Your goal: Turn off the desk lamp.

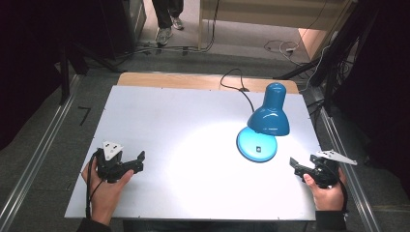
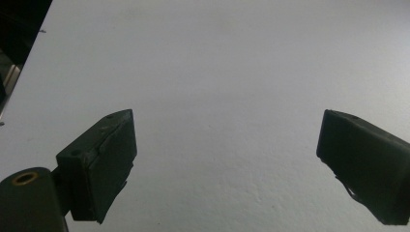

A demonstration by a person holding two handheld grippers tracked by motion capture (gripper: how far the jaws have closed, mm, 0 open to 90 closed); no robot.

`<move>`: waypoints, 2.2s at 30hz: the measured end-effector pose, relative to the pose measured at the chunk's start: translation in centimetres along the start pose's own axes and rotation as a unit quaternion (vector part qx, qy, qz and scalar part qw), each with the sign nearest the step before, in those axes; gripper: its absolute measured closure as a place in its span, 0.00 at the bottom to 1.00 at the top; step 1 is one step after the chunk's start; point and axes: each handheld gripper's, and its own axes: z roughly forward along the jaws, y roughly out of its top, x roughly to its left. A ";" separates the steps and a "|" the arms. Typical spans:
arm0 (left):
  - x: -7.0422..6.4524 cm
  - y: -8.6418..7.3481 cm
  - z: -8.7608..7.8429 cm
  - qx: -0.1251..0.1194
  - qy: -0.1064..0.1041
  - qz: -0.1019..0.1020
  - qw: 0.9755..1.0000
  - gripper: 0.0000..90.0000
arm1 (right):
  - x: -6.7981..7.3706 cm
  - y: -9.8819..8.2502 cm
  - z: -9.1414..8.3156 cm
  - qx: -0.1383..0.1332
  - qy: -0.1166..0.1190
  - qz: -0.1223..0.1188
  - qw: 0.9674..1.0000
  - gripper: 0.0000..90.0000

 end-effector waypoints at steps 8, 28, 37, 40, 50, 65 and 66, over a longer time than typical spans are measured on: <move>0.4 -0.1 0.1 -0.007 -0.003 -0.017 1.000 0.08 | 0.3 0.1 0.1 0.002 0.000 -0.004 1.000 0.17; 0.5 -0.1 0.1 -0.009 -0.006 -0.018 1.000 0.08 | 1.8 0.7 0.8 0.003 0.017 -0.021 1.000 0.17; 0.5 -0.1 0.1 -0.010 -0.003 -0.018 1.000 0.08 | 2.2 0.8 0.9 0.003 0.020 -0.026 0.999 0.17; 0.5 -0.1 0.1 -0.011 -0.003 -0.019 1.000 0.08 | 2.3 0.9 0.9 0.003 0.020 -0.027 0.999 0.17; 0.6 -0.1 0.1 -0.012 -0.002 -0.023 1.000 0.08 | 2.9 1.2 1.1 0.001 0.025 -0.033 0.999 0.17; 0.7 -0.1 0.1 -0.019 0.001 -0.023 1.000 0.08 | 3.9 1.6 1.4 0.001 0.035 -0.042 0.999 0.17; 0.7 -0.1 0.0 -0.019 0.001 -0.023 1.000 0.08 | 4.0 1.6 1.5 -0.001 0.036 -0.044 0.998 0.17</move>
